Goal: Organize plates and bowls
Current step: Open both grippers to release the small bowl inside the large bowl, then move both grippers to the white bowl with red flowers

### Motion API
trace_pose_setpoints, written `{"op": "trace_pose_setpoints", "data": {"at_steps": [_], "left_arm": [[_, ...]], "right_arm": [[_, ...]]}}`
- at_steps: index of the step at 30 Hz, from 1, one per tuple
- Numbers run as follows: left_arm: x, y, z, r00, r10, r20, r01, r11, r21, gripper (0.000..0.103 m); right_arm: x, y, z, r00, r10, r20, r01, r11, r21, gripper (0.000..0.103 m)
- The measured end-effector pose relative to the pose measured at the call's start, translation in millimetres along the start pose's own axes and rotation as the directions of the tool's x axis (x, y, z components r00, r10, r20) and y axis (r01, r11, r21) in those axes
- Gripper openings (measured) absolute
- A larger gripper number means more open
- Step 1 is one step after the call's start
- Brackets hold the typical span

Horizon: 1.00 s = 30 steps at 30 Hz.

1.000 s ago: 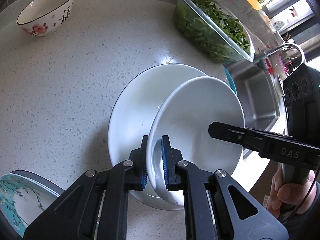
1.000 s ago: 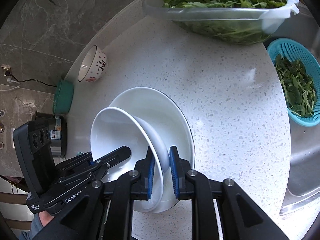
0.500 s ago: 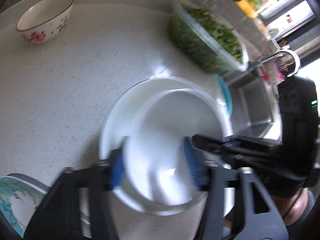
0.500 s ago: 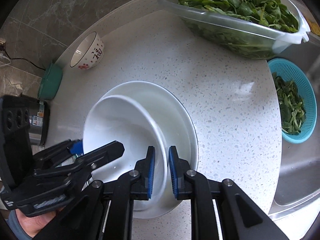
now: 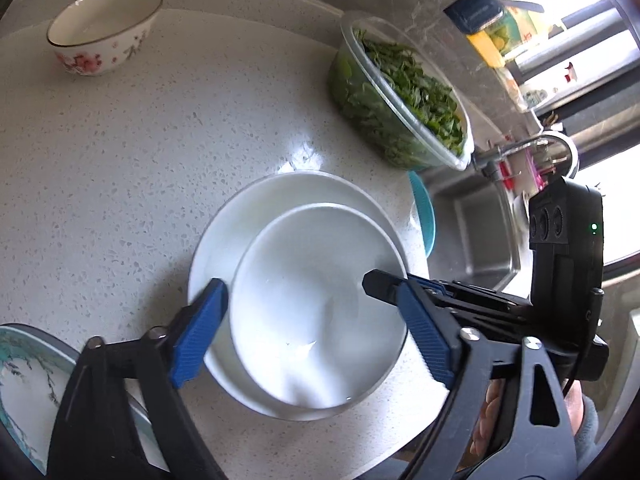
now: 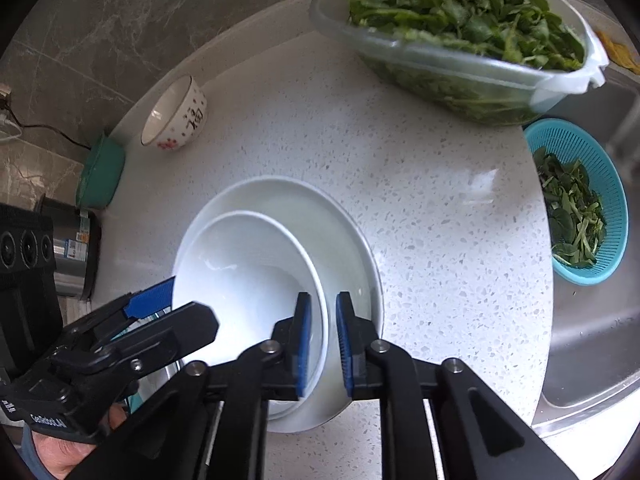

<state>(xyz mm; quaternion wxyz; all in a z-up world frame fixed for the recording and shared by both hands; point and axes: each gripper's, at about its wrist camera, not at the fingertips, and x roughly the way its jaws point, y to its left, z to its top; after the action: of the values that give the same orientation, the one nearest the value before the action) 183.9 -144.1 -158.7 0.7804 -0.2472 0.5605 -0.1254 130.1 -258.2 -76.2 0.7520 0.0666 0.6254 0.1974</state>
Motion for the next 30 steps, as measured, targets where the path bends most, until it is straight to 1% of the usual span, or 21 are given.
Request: {"op": "trace_pose_setpoints", "data": {"at_steps": [1,3,5,6,7,9,10,12,13,15,16,17,18,20,22,24,25,26,27,28,30], "left_arm": [[-3.5,-0.1,1.2,1.000,-0.009,0.007,0.009,1.000,-0.004,0.089],[-8.9,0.2,2.7,1.000,-0.019,0.016,0.019,1.000,-0.017,0.089],[-15.1,0.4,4.1,0.999,-0.031,0.022,0.032,0.999,-0.031,0.089],[-19.3,0.1,4.1,0.999,-0.034,0.025,0.035,0.999,-0.035,0.090],[-27.2,-1.2,4.4,0.998,-0.049,0.030,0.050,0.998,-0.034,0.090],[-42.6,-2.3,4.0,0.996,-0.081,0.043,0.082,0.996,-0.025,0.090],[-57.9,0.7,5.9,0.992,-0.108,0.066,0.109,0.994,-0.016,0.090],[-85.1,13.1,12.9,0.981,-0.146,0.124,0.147,0.989,-0.002,0.090],[-104.3,25.8,18.9,0.974,-0.149,0.171,0.151,0.989,0.004,0.090],[-133.1,53.4,31.5,0.963,-0.109,0.247,0.110,0.994,0.008,0.090],[-149.1,74.0,41.7,0.958,-0.050,0.283,0.054,0.999,-0.005,0.090],[-159.0,90.5,50.0,0.955,-0.008,0.298,0.017,0.999,-0.027,0.090],[-167.6,107.9,58.8,0.952,0.018,0.305,-0.002,0.999,-0.054,0.090],[-182.5,146.6,80.1,0.954,0.049,0.296,-0.018,0.994,-0.109,0.090],[-187.1,176.9,99.0,0.960,0.029,0.278,0.008,0.991,-0.130,0.090],[-183.8,202.0,117.6,0.968,0.009,0.253,0.028,0.989,-0.144,0.090],[-177.4,213.8,128.6,0.973,-0.008,0.231,0.042,0.989,-0.142,0.090],[-170.8,221.4,136.0,0.977,-0.018,0.212,0.049,0.989,-0.139,0.090],[-161.2,230.5,144.4,0.982,-0.028,0.185,0.055,0.988,-0.141,0.090],[-151.6,239.0,152.0,0.986,-0.036,0.165,0.061,0.987,-0.148,0.090],[-131.9,250.6,163.6,0.990,-0.055,0.131,0.075,0.986,-0.148,0.090]], "right_arm": [[-4.5,0.2,0.6,1.000,0.006,0.009,-0.006,1.000,0.001,0.036],[-13.3,1.6,2.0,0.999,0.029,0.033,-0.029,1.000,0.003,0.050],[-24.8,4.3,4.0,0.998,0.038,0.057,-0.038,0.999,0.000,0.057],[-30.8,4.7,5.2,0.996,0.050,0.069,-0.050,0.999,0.005,0.063],[-37.5,4.0,6.6,0.994,0.071,0.085,-0.072,0.997,0.012,0.069],[-55.1,4.6,10.6,0.983,0.122,0.135,-0.125,0.992,0.015,0.075],[-66.4,5.9,13.9,0.973,0.157,0.167,-0.161,0.987,0.010,0.078],[-82.4,10.1,23.6,0.945,0.243,0.220,-0.248,0.969,-0.006,0.082],[-92.8,14.9,29.5,0.922,0.297,0.250,-0.301,0.953,-0.021,0.085],[-104.2,27.1,42.9,0.893,0.360,0.269,-0.358,0.932,-0.058,0.089],[-106.6,35.3,50.6,0.881,0.391,0.267,-0.384,0.920,-0.078,0.090],[-106.6,43.4,60.2,0.871,0.418,0.257,-0.408,0.908,-0.094,0.090],[-105.2,49.9,67.4,0.868,0.430,0.249,-0.418,0.903,-0.102,0.090],[-95.3,68.4,93.7,0.877,0.425,0.223,-0.412,0.905,-0.104,0.090],[-79.2,83.4,115.8,0.872,0.449,0.197,-0.441,0.894,-0.083,0.091],[-59.5,90.6,135.2,0.871,0.462,0.168,-0.466,0.884,-0.013,0.091],[-46.0,96.2,145.0,0.862,0.488,0.140,-0.494,0.869,0.014,0.091],[-30.1,102.7,155.6,0.857,0.504,0.111,-0.510,0.860,0.033,0.091],[-18.2,107.3,162.7,0.867,0.488,0.098,-0.494,0.868,0.048,0.091],[-0.9,114.8,172.0,0.882,0.465,0.073,-0.469,0.881,0.059,0.091],[23.1,125.6,183.4,0.890,0.454,0.033,-0.455,0.889,0.057,0.089]]}}
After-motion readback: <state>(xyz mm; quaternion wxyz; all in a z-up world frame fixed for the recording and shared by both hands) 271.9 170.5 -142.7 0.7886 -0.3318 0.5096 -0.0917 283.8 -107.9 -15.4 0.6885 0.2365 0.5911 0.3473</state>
